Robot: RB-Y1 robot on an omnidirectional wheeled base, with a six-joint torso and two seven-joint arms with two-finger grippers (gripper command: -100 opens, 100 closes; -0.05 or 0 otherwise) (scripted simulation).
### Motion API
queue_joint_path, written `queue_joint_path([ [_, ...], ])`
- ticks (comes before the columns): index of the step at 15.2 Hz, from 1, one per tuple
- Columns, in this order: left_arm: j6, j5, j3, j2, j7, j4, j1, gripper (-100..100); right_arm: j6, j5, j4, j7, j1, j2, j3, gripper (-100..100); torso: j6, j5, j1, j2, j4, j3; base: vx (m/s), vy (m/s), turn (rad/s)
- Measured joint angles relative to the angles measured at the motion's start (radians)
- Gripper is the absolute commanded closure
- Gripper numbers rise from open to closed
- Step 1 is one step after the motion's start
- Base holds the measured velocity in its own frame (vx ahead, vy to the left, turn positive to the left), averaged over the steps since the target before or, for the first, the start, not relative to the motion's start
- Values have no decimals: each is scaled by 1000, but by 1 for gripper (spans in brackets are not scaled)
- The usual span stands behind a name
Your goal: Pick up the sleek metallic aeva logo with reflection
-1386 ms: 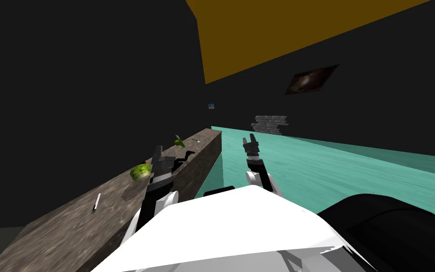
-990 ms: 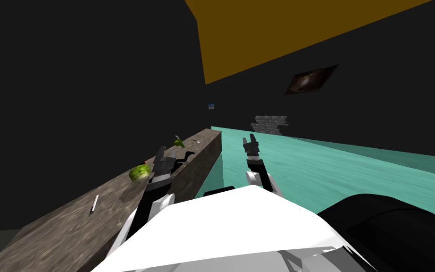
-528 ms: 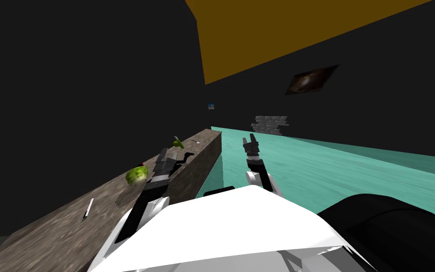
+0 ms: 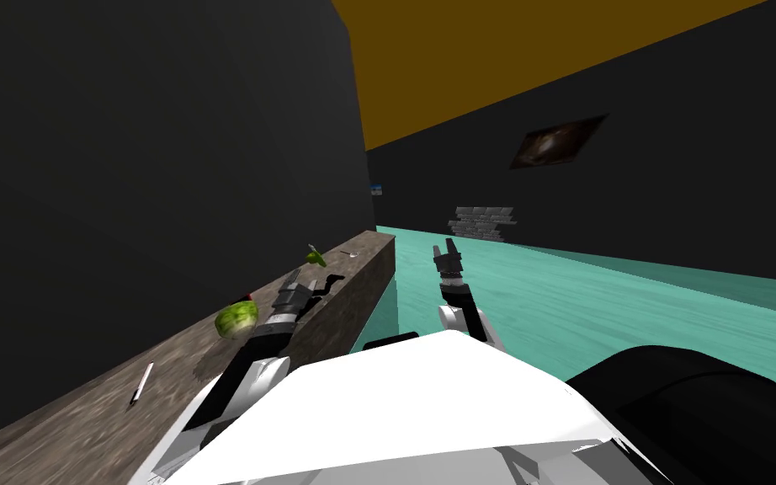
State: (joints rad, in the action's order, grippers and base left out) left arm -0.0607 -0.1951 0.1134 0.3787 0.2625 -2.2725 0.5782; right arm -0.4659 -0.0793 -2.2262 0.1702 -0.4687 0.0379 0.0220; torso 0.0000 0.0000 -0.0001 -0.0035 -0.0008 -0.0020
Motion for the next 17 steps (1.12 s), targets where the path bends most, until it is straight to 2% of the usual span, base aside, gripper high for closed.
queue_joint_path([
  [2,40,-38,13,40,26,6,6,-100,0,0,0,0,0,0,0,0,0,0,0,-1,0,0,49,-9,0],
  [9,172,-125,34,120,84,23,11,-100,0,0,0,0,0,0,0,0,0,0,0,0,0,0,45,-11,-2],
  [11,200,-162,44,157,107,40,19,-100,0,0,0,0,0,0,0,0,0,0,0,0,0,0,46,-6,0],
  [17,312,-252,73,236,167,52,28,-100,0,0,0,0,0,0,0,0,0,0,-1,-1,0,0,51,-9,-2],
])
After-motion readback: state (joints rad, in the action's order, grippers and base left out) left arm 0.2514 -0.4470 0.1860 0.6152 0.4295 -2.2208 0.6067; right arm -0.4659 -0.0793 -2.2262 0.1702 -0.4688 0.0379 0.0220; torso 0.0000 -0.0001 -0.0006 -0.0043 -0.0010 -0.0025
